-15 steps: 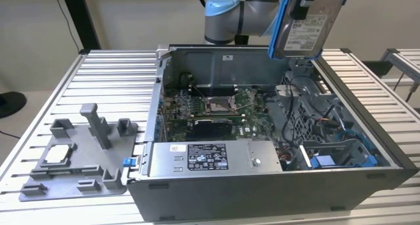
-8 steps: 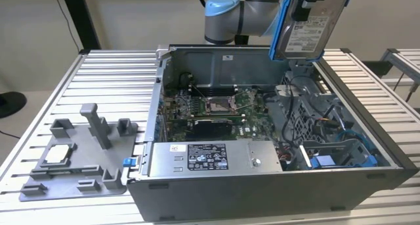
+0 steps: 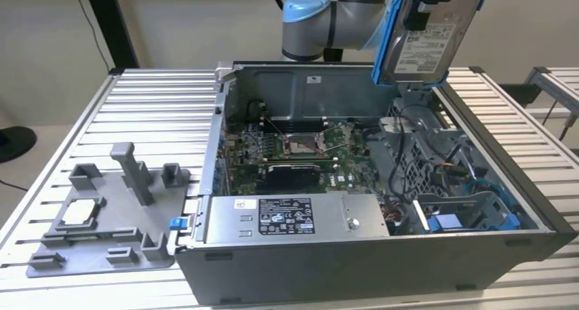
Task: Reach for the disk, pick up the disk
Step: 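Pick up the disk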
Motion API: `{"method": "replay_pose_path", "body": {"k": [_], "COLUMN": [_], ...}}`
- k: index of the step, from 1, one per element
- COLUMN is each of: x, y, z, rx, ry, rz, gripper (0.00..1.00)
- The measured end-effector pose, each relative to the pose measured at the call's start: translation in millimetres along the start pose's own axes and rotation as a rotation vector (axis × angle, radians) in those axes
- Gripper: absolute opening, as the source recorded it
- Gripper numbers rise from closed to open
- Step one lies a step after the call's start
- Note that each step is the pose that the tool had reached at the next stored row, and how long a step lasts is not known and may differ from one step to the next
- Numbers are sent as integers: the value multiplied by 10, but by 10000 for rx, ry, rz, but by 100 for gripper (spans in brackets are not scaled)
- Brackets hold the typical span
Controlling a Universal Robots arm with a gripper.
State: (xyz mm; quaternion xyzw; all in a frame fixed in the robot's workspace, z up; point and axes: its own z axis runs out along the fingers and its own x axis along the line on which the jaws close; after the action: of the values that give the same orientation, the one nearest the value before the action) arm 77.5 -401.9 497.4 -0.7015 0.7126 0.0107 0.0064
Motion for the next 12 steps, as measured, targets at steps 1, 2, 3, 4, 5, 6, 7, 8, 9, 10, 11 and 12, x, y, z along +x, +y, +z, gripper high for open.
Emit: {"method": "replay_pose_path", "body": {"k": [1,2,3,4,5,6,7,8,9,10,11,12], "x": [4,7,10,13,15,16,18,21,22,23,24,25], "y": [-1,-2,-2,-3,-3,-4,-5,-6,-7,-7,-8,-8], "z": [0,0,0,0,0,0,0,0,0,0,1,1], "rx": [-1,-2,-3,-4,-5,-6,-7,-8,-10,-11,-12,-13], "ry": [0,-1,-1,-1,-1,0,1,0,0,1,2,3], "rz": [0,-1,0,0,0,0,0,0,0,0,0,0], "gripper": [0,0,0,0,0,0,0,0,0,0,0,0]}}
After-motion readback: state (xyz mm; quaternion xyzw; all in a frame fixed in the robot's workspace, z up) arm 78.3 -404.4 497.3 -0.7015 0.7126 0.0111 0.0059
